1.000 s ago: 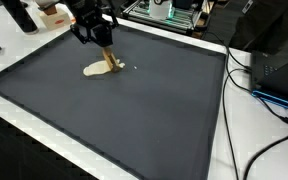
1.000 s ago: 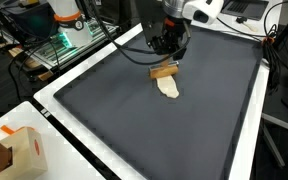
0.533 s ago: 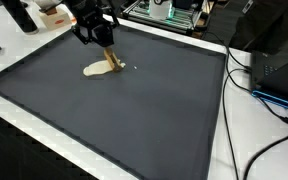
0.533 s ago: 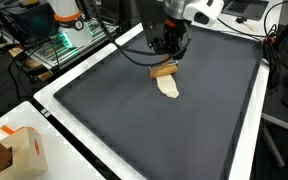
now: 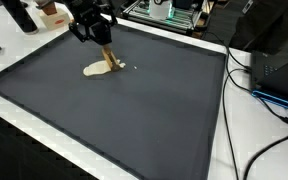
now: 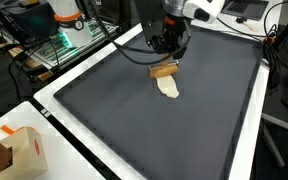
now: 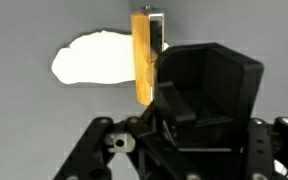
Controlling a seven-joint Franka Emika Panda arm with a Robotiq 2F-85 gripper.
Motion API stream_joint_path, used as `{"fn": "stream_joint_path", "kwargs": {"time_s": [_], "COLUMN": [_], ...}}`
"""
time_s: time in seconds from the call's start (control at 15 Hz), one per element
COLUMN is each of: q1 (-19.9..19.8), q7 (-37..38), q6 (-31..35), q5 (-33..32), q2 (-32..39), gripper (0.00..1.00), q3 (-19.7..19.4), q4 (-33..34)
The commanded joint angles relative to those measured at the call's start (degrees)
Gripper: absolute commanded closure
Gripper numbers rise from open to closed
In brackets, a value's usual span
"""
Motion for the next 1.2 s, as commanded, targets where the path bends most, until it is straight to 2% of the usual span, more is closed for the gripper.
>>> {"fn": "stream_joint_path", "kwargs": {"time_s": [0.0, 0.2, 0.67, 0.73, 1.13], "q1": [-1.0, -1.6, -3.2, -2.2, -2.5], "q7": [-0.5, 0.2, 3.0, 2.1, 2.5], "q6": [-1.2, -1.3, -2.7, -1.5, -2.1], "q5": [1.5, 3.1, 11.5, 8.9, 10.2], "q2": [-2.9, -4.7, -8.7, -6.5, -7.3], "gripper": [0.77, 0.77, 0.77, 0.52, 0.52], "q3": [-0.1, -0.4, -1.9, -2.0, -2.3], "q4": [-0.8, -0.9, -1.2, 0.2, 0.1]}}
